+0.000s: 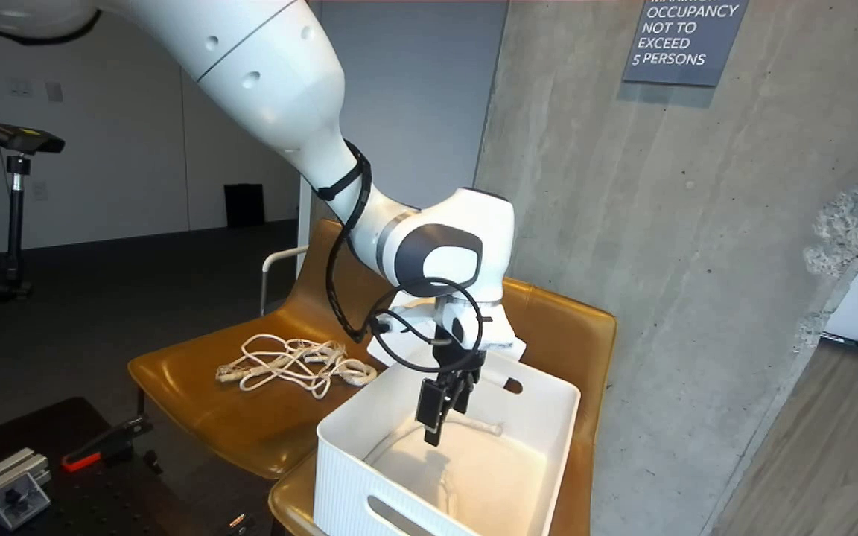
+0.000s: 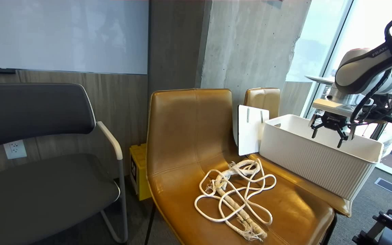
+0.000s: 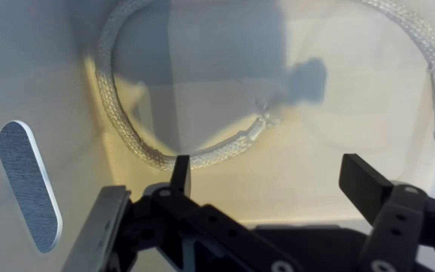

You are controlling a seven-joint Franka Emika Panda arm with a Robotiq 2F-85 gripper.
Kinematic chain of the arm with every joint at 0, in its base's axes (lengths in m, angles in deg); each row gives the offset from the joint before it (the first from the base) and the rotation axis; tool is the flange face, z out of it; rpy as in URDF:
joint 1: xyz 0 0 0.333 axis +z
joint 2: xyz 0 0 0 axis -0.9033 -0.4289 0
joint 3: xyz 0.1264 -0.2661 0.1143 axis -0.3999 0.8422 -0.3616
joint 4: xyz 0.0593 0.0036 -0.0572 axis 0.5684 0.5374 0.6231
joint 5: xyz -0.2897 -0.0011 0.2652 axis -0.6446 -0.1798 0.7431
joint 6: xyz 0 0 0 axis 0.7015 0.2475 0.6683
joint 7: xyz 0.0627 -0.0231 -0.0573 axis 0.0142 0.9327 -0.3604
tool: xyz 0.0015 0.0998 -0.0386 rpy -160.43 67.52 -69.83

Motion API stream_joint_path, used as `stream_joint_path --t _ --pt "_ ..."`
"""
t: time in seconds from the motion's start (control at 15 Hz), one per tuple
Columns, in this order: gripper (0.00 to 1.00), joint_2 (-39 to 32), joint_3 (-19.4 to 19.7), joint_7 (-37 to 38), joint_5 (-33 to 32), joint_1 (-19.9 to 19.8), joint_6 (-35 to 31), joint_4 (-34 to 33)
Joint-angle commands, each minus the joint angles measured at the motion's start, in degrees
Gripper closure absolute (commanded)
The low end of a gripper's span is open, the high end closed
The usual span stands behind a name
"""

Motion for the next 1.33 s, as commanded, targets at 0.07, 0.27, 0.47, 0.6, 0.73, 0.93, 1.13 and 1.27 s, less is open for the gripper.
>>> stream_joint_path --t 0.07,0.27,0.47,0.6,0.73,0.93,1.13,1.27 --pt "0.0 -7.5 0.0 2.7 3.4 -1.8 -1.6 -6.8" --pt "0.0 -11.2 0.3 4.6 4.0 -2.2 -1.0 -9.6" --pt "0.0 -14.1 0.8 6.9 3.9 -2.1 -1.0 -11.4" --pt "0.0 -15.6 1.0 8.3 3.8 -2.2 -0.7 -12.3" --pt "0.0 -16.9 1.2 9.6 3.8 -2.2 -0.7 -12.7" --pt "0.26 -18.5 1.3 11.2 4.0 -2.6 -0.6 -12.9" --pt "0.49 -19.2 1.0 12.6 4.8 -3.3 -0.6 -13.1" --pt "0.64 -19.3 0.9 13.2 5.4 -3.5 -0.6 -13.4"
